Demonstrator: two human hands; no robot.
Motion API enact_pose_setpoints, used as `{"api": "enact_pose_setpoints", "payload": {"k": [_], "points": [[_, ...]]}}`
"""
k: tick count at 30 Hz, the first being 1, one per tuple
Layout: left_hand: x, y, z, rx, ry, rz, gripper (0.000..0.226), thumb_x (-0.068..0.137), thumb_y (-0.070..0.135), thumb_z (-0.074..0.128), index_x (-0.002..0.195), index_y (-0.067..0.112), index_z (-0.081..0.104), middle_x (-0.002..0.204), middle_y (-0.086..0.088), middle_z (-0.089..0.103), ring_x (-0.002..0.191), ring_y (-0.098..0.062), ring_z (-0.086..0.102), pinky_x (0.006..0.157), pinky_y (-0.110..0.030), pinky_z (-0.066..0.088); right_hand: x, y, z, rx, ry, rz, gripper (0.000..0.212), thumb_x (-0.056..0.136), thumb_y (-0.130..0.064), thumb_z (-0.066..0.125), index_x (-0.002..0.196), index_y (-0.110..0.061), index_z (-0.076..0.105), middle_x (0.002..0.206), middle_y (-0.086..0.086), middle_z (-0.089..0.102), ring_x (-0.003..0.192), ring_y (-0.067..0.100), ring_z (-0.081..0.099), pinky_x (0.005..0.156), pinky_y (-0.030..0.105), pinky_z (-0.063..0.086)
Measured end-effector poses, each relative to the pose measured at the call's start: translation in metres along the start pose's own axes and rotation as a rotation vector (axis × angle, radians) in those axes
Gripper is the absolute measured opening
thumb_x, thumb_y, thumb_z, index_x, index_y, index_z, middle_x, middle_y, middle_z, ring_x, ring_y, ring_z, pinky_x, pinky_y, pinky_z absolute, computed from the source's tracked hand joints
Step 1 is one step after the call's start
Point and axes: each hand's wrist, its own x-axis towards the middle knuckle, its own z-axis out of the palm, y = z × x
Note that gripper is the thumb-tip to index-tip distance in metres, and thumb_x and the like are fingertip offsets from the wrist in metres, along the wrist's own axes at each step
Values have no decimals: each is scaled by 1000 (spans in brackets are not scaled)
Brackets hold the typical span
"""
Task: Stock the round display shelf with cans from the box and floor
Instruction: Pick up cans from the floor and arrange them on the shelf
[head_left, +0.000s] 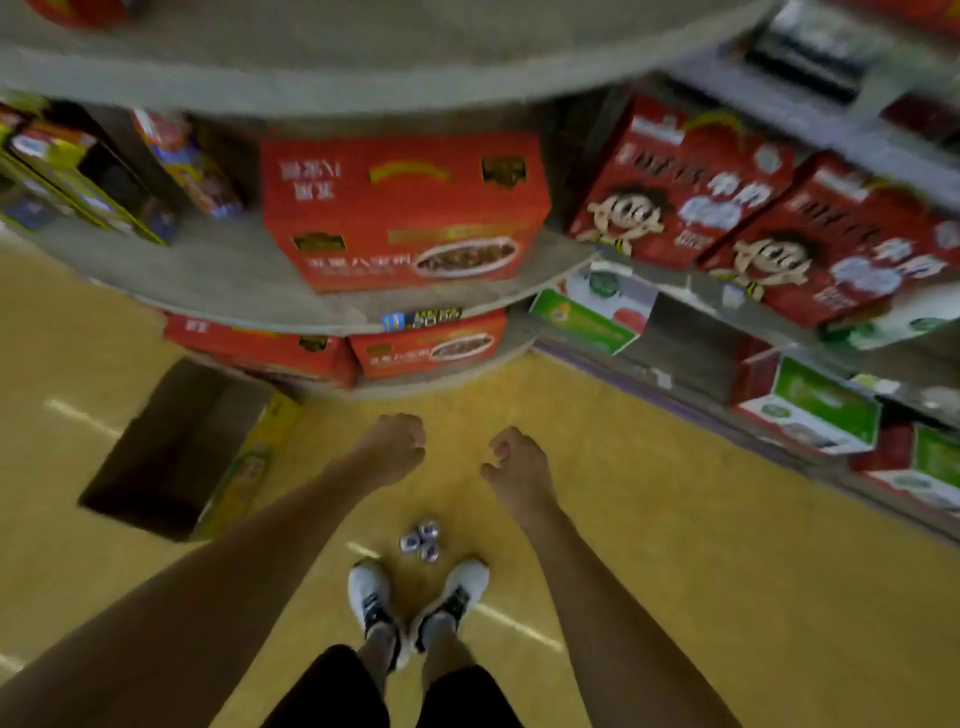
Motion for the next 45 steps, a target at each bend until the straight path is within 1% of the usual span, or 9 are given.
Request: {"api": "enact_pose_setpoints", "payload": {"k": [4,9,14,18,25,34,36,42,45], "points": [[27,-38,69,-137,74,-173,14,79,-4,63,89,4,69,94,-16,70,90,-29,65,70,-26,42,27,69,57,61,-6,94,25,85,-15,67,107,-16,57,110,4,58,95,21,60,75,29,45],[65,-89,147,-115,-33,-266,23,83,4,60,104,10,68,99,-8,68,89,-21,59,69,-22,36,53,143,131,97,-39,223,29,83,-18,69,110,-12,59,109,7,59,98,25,58,81,30,43],[103,-142,221,-95,-115,-327,29,79,23,58,104,13,65,105,-8,69,97,-25,64,79,-30,48,80,197,222,109,-75,320,28,79,-13,69,106,-10,60,104,11,62,100,28,58,80,29,40],[138,-192,276,-76,-146,-323,25,84,11,56,108,13,64,108,-10,68,102,-25,64,85,-30,50,103,227,299,161,-131,397,25,81,-13,67,104,-13,58,104,9,61,93,28,60,74,30,43],[198,-293,360,103,-347,-258,48,86,9,56,133,17,47,129,-10,57,116,-28,56,89,-31,44,149,269,411,163,-127,457,26,85,-7,60,111,-11,58,108,13,62,98,30,59,74,26,35],[242,-340,432,140,-349,-134,77,75,14,70,138,35,31,132,0,47,94,-27,61,72,-42,55,194,312,476,100,-74,492,25,90,-14,54,114,-13,58,106,13,60,92,32,59,70,35,43],[246,-344,446,187,-360,-81,81,71,14,71,138,36,31,129,3,49,101,-27,59,74,-45,55,198,314,478,93,-56,498,27,90,-15,53,117,-13,56,110,13,58,94,32,58,71,34,43],[253,-344,458,102,-239,-50,42,85,22,60,124,28,46,111,4,60,95,-26,61,69,-41,52,199,313,474,96,-86,475,30,91,-19,53,121,-13,53,115,12,56,99,32,58,78,39,47],[246,-347,448,56,-221,-149,55,75,17,72,126,21,52,111,-2,66,99,-25,63,71,-31,49,196,314,469,88,-184,443,39,87,-8,55,125,-14,50,119,11,51,101,30,55,77,32,39]]}}
